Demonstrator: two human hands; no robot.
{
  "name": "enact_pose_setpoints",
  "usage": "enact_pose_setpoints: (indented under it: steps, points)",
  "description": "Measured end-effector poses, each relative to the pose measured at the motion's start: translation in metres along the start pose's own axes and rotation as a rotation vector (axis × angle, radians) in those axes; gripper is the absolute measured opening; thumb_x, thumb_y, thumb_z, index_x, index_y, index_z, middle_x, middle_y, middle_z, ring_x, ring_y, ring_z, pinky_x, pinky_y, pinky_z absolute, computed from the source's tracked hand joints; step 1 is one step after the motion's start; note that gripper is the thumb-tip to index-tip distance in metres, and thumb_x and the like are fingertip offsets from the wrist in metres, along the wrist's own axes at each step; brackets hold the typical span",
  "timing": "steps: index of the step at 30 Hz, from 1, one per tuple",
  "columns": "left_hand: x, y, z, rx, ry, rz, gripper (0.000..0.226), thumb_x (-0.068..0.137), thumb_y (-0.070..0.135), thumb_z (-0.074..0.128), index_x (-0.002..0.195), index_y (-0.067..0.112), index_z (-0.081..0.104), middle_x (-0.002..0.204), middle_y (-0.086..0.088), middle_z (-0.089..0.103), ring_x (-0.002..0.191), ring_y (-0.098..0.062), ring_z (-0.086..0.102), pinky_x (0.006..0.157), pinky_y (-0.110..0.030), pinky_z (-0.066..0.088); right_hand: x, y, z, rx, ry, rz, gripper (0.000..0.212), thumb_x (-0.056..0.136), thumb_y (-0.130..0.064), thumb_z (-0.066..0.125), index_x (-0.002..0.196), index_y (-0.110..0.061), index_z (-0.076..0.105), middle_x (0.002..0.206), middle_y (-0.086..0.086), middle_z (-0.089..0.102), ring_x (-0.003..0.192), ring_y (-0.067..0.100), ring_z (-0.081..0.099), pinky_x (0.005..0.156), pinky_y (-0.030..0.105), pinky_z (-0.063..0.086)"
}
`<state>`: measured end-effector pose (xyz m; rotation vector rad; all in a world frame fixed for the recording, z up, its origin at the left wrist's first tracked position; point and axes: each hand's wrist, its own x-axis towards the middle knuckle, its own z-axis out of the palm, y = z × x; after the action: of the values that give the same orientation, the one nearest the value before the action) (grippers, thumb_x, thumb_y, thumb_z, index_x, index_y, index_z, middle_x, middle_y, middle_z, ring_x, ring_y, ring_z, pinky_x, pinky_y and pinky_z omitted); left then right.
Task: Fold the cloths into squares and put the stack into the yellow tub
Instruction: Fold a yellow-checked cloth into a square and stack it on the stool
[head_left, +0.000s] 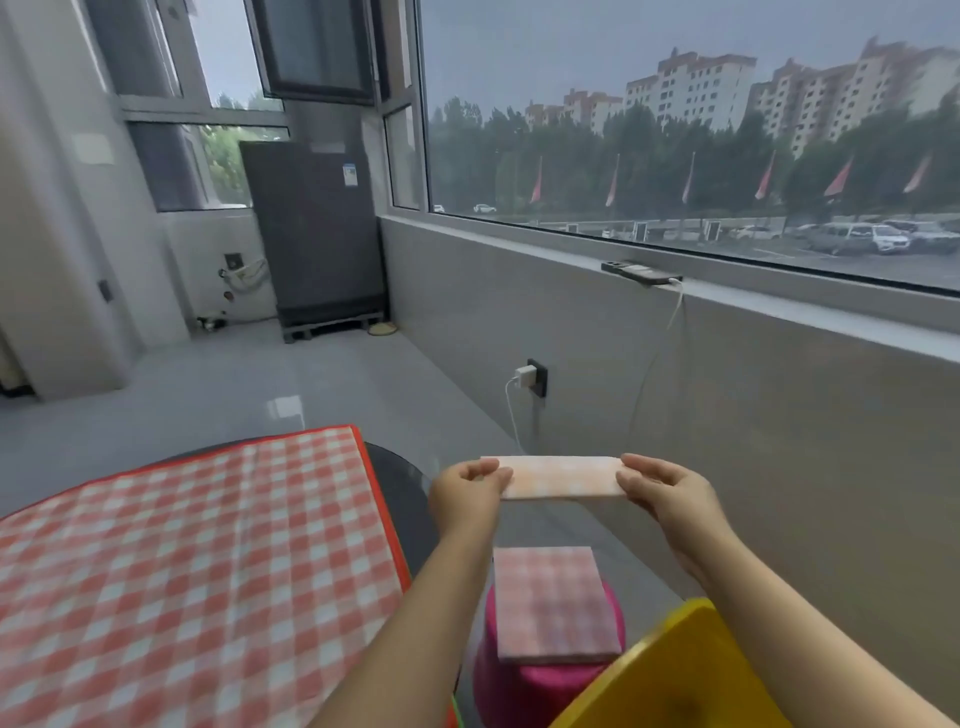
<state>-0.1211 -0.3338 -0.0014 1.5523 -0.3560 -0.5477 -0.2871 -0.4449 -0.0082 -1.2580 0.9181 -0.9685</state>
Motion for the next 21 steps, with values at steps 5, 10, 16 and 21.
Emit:
enact_pose_setpoints:
  steps: [5, 10, 16, 21]
  points:
    - [0.015, -0.030, 0.042, -0.213, 0.027, -0.197, 0.014, 0.079, 0.002, 0.071, 0.087, 0.013, 0.069, 0.095, -0.007, 0.069, 0.091, -0.022, 0.066, 0.087, -0.030, 0.053, 0.021, 0.023, -0.022, 0.047, 0.056, 0.064, 0.033, 0.083, 0.001, 0.064, 0.115, -0.002, 0.061, 0.097, 0.011, 0.066, 0.077, 0.019, 0.064, 0.054, 0.012, 0.053]
    - [0.026, -0.072, 0.068, -0.287, 0.132, -0.259, 0.021, 0.084, 0.001, 0.064, 0.102, 0.011, 0.069, 0.104, -0.004, 0.069, 0.095, -0.018, 0.065, 0.092, -0.028, 0.050, 0.043, 0.063, -0.033, 0.017, 0.040, 0.126, 0.037, 0.082, 0.001, 0.066, 0.118, -0.005, 0.061, 0.105, 0.013, 0.067, 0.084, 0.021, 0.066, 0.068, 0.019, 0.057]
    - [0.046, -0.123, 0.084, -0.285, 0.201, -0.172, 0.031, 0.090, -0.001, 0.056, 0.120, 0.007, 0.062, 0.113, -0.002, 0.064, 0.097, -0.011, 0.060, 0.087, -0.018, 0.043, 0.060, 0.121, -0.031, -0.057, -0.007, 0.107, 0.045, 0.083, 0.001, 0.064, 0.126, -0.008, 0.056, 0.120, 0.007, 0.061, 0.112, 0.017, 0.057, 0.089, 0.024, 0.048]
    - [0.047, -0.187, 0.075, -0.150, 0.243, -0.215, 0.031, 0.091, 0.001, 0.056, 0.120, 0.010, 0.063, 0.120, -0.002, 0.064, 0.107, -0.013, 0.059, 0.098, -0.026, 0.045, 0.052, 0.179, -0.031, -0.200, -0.068, 0.168, 0.045, 0.085, 0.004, 0.060, 0.129, -0.002, 0.053, 0.127, 0.010, 0.056, 0.110, 0.013, 0.053, 0.066, 0.002, 0.047]
